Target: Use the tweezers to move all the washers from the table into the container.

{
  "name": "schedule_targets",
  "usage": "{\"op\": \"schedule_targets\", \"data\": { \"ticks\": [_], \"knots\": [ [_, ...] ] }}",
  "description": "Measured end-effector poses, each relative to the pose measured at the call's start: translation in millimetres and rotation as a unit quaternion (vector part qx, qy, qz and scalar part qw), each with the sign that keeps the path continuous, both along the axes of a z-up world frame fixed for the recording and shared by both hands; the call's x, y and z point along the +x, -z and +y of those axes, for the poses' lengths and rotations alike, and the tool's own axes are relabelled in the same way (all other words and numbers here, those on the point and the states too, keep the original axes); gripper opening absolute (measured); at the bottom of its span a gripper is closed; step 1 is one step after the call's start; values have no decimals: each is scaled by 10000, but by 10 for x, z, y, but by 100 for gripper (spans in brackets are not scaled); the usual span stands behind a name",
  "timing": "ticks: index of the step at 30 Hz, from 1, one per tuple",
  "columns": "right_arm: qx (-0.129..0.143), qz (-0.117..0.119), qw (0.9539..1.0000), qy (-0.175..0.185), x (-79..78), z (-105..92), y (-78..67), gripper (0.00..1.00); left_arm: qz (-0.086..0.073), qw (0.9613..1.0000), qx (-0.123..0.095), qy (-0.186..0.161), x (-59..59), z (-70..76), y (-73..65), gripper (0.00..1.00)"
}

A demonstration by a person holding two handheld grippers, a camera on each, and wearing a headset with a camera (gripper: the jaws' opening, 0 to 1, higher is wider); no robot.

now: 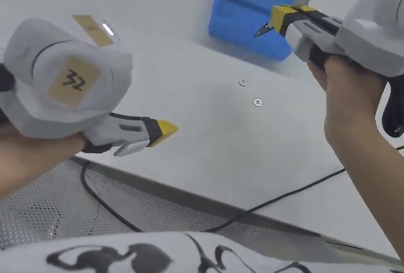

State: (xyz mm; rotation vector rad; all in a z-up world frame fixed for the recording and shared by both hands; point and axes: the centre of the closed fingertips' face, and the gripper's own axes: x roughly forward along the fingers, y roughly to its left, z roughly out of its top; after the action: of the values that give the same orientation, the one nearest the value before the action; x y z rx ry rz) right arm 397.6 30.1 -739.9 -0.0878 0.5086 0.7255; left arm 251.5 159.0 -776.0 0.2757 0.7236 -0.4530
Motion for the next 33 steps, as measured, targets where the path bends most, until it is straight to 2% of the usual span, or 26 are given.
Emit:
{"op": "schedule_targets", "data": {
  "ticks": [7,14,16,20,28,33],
  "knots": [
    [-230,226,9995,-9,-164,-71,296,2,21,10000,15,9,-10,-5,8,98],
    [-507,326,9982,-75,-236,-118,501,2,28,10000,31,38,-13,-14,13,98],
    [-505,358,9980,-120,-253,-119,541,2,27,10000,31,31,-12,-11,11,97],
    [-482,388,9980,-139,-267,-109,562,2,31,10000,35,19,-15,1,10,97],
    [-562,297,9978,-205,-275,-93,593,2,39,10000,6,12,-15,-13,16,98],
    [-594,369,9973,-211,-294,-106,607,2,46,10000,12,41,-14,-26,22,97]
  ]
}}
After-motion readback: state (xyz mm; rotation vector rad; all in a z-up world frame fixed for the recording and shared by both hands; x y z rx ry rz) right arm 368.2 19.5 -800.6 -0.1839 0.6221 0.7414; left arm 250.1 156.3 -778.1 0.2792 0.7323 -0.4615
